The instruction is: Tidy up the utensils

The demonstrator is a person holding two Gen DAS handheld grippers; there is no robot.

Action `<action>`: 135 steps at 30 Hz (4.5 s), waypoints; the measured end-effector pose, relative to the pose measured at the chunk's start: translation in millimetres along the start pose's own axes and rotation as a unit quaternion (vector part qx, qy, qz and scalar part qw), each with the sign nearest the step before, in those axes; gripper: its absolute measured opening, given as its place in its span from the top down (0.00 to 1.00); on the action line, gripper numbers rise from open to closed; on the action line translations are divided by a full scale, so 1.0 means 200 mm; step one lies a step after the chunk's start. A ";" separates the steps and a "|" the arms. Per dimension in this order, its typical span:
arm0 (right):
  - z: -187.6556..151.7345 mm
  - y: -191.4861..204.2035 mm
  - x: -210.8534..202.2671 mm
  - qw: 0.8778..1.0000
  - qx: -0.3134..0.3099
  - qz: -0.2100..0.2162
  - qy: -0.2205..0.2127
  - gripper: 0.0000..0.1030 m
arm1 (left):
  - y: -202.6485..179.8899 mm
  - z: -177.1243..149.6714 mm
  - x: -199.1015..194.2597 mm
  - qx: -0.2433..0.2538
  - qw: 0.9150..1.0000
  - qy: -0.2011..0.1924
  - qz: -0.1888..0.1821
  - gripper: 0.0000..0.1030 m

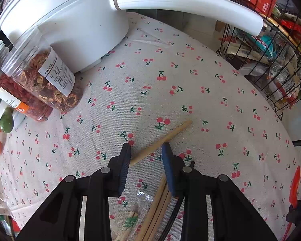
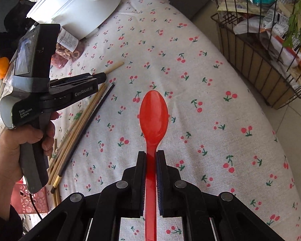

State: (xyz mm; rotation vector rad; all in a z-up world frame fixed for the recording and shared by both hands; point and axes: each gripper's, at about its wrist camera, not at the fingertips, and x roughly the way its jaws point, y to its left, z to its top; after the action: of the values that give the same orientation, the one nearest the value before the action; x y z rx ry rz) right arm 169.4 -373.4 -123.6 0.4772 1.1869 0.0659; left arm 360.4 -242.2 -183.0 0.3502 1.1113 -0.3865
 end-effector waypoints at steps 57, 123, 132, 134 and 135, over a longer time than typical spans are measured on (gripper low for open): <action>0.04 0.08 -0.15 0.997 -0.008 0.038 -0.063 0.93 | 0.10 0.05 -0.43 -0.069 0.992 -0.099 0.043 0.93; -0.55 1.45 -0.23 0.911 -0.223 0.156 -0.310 0.93 | 1.01 -1.44 -1.52 -0.265 0.943 -0.202 0.000 0.51; -0.60 1.56 -0.11 0.904 -0.241 0.117 -0.333 0.93 | 1.14 -1.63 -1.52 -0.294 0.939 -0.175 0.024 0.45; -0.62 1.59 -0.09 0.902 -0.250 0.112 -0.334 0.93 | 1.16 -1.66 -1.52 -0.295 0.939 -0.175 0.029 0.42; -0.63 1.60 -0.07 0.901 -0.255 0.109 -0.334 0.93 | 1.17 -1.67 -1.52 -0.296 0.939 -0.174 0.032 0.41</action>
State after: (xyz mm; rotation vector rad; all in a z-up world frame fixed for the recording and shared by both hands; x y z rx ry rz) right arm 113.9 -48.9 -21.8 0.1351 0.4035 0.3693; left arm 86.2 154.5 -21.2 -0.2113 0.8150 -0.0385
